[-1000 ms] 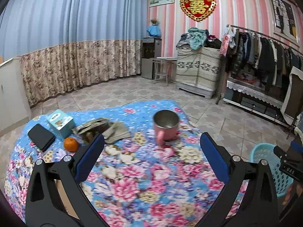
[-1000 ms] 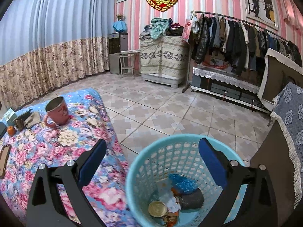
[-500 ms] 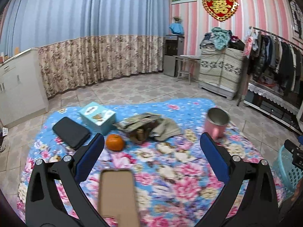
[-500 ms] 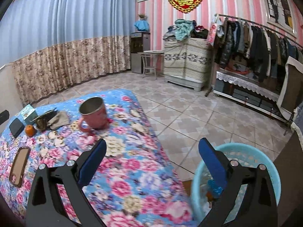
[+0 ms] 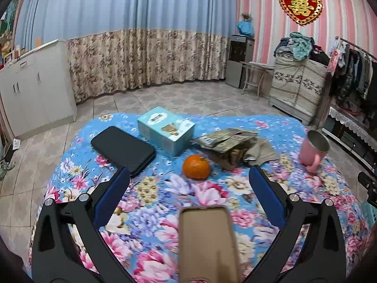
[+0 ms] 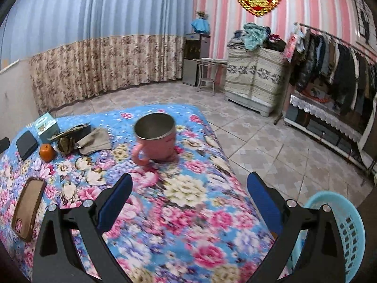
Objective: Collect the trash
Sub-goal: 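Grasp the orange with the left gripper while the right grasps the beige cloth, then carry the orange and beige cloth over the blue basket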
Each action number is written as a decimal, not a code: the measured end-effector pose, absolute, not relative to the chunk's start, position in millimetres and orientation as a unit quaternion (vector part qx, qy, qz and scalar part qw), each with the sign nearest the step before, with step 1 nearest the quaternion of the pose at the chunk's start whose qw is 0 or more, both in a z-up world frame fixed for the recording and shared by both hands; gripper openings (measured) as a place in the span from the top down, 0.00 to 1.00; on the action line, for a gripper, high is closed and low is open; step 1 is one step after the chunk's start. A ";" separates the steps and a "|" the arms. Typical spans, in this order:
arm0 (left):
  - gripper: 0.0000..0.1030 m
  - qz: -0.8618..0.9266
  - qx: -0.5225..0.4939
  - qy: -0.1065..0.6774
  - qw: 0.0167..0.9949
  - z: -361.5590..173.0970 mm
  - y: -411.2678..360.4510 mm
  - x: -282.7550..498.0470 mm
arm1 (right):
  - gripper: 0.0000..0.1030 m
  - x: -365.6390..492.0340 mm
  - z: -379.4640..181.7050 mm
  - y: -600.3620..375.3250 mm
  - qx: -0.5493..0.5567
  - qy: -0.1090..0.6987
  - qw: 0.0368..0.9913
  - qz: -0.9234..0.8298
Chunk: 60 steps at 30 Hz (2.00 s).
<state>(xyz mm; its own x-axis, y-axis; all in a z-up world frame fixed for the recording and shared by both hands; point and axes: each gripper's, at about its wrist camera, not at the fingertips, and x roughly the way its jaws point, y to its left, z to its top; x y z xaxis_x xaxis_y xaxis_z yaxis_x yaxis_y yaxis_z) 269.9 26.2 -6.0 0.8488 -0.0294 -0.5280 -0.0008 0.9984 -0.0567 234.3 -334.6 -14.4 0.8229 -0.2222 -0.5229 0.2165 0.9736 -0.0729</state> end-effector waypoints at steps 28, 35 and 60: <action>0.58 -0.090 -0.022 0.428 0.899 -87.4 18.8 406.7 | 0.07 327.7 -47.6 -267.9 -0.022 0.331 0.943 -0.038; 0.68 -0.098 -0.033 0.407 0.908 -69.2 38.9 383.5 | 0.07 375.6 -53.6 -223.2 -0.038 0.345 0.938 0.009; 0.68 -0.082 0.003 0.340 0.937 -23.6 45.8 349.5 | 0.88 366.1 -35.0 -231.3 -0.003 0.359 0.927 0.108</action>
<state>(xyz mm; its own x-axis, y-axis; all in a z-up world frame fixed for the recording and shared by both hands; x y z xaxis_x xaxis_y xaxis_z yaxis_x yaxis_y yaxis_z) 349.5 45.8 -23.6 0.7550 -0.1516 -0.6380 0.1552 0.9866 -0.0508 366.1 -231.3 -35.0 0.7194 0.1971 -0.6661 -0.2017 0.9769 0.0712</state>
